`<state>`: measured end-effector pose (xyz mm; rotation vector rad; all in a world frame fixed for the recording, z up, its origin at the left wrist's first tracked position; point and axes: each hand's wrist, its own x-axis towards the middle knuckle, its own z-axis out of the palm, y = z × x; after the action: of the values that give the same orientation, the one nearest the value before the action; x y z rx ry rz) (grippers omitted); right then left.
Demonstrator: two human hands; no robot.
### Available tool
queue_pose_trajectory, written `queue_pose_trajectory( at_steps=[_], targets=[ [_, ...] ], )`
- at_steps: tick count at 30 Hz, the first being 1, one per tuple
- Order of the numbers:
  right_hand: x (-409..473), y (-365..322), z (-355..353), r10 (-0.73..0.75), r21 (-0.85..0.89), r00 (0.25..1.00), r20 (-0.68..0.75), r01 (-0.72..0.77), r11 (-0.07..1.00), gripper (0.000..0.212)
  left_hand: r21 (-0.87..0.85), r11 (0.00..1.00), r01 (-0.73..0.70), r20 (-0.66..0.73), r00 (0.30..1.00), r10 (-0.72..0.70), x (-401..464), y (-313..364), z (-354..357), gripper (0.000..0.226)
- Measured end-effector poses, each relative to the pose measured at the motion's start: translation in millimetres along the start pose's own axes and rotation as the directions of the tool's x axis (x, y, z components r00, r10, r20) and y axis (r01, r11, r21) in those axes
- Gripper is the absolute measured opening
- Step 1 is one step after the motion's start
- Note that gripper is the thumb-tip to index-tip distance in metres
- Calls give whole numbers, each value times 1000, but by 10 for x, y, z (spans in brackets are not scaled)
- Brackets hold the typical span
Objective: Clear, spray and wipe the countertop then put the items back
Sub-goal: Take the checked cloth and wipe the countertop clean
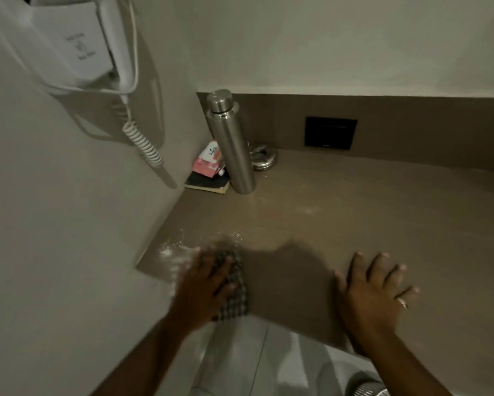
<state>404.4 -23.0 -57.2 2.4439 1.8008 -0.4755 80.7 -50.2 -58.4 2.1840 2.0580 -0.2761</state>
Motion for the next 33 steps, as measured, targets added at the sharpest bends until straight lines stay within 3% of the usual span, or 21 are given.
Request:
queue_pose_trajectory(
  at_steps=[4,9,12,14,16,18,24,26,29,31,33],
  targets=[
    [14,-101,135,-8,1,996,-88,8,1000,75,9,964,267,-15,964,-267,361,-828,-39,61],
    [45,-104,216,10,-30,989,-147,-15,999,77,-128,896,426,-111,891,-440,809,-644,-102,61],
    [49,-104,222,13,-33,985,-172,-19,999,76,-95,953,286,-156,942,-298,1038,-233,-181,65],
    [41,-88,217,9,-29,982,-187,-15,999,76,-96,994,43,-179,982,-60,1007,34,-207,66],
    [11,-74,210,-1,-21,981,-196,-3,1000,76,36,965,-259,-164,951,261,791,74,-161,64],
    [-16,-68,188,-13,-14,980,-198,10,1000,76,146,914,-379,-124,909,397,628,-259,-130,62],
    [-61,-118,119,-1,-10,985,-175,-1,1000,73,118,989,-86,-81,992,96,694,-1273,-185,69],
    [-47,-125,120,2,-12,985,-175,-5,1000,73,49,999,6,-121,993,0,784,-1167,-154,71],
    [-30,-136,132,13,-13,985,-175,-15,1000,74,-116,965,237,-194,947,-256,1044,-707,-157,68],
    [-27,-136,142,15,-15,983,-182,-18,1000,74,-161,967,197,-121,969,-217,1161,-297,-156,65],
    [-31,-122,146,16,-16,981,-191,-20,1000,75,-75,992,-104,-164,982,91,1083,-62,-87,65]
  ],
)
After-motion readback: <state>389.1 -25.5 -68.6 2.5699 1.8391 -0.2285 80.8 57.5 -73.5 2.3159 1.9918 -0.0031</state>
